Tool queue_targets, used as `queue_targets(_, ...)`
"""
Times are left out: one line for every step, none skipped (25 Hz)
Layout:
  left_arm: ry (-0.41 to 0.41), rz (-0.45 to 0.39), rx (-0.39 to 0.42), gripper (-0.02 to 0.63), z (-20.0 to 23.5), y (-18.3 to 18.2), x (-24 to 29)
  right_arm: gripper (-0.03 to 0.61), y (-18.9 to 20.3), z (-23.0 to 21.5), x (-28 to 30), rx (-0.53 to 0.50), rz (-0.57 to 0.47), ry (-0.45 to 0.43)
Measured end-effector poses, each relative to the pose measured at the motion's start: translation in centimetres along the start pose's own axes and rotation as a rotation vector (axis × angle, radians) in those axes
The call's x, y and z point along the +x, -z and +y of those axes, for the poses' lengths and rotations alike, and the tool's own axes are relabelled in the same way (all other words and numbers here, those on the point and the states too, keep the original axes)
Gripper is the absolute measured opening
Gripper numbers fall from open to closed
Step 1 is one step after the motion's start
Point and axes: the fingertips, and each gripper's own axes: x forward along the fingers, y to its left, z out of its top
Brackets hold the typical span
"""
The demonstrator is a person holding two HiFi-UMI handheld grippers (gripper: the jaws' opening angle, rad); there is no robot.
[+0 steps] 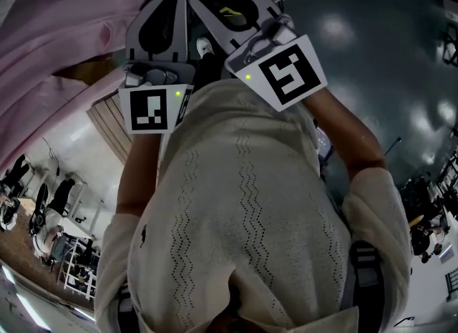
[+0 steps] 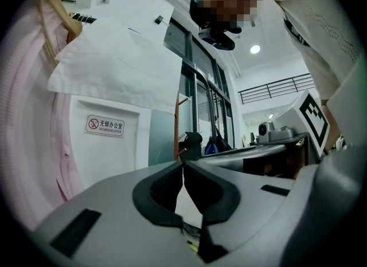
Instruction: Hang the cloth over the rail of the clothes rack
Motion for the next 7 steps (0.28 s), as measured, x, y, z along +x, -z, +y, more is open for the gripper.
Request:
queue_targets(0.004,0.002,-0.002,0.017,-0.03,0.26,-0.03,0.018,0.17,-0.03,0.00,0.003,0.000,0.006)
queue_targets(0.007,0.004,-0.007,0.017,-0.17,0.41,0.02,0.018,0.28,-0.12,-0.11,0.006,0.001,0.013)
queue_targets(0.010,0.004,-0.013,0.017,-0.37,0.48,0.08,0.018,0.34,-0.23,-0.29,0.009,0.002,0.020)
queue_targets(0.013,0.005,-0.018,0.017,-0.53,0.52,0.13,0.018,0.38,-0.31,-0.44,0.010,0.004,0.027)
queue_targets(0.016,0.005,-0.022,0.017,-0.62,0.58,0.14,0.018,0.44,-0.35,-0.53,0.010,0.005,0.034)
queue_targets(0.019,0.005,-0.027,0.017,-0.65,0.67,0.13,0.018,0.51,-0.36,-0.57,0.008,0.006,0.040)
queue_targets(0.022,0.005,-0.032,0.017,-0.67,0.78,0.12,0.018,0.60,-0.36,-0.59,0.005,0.006,0.047)
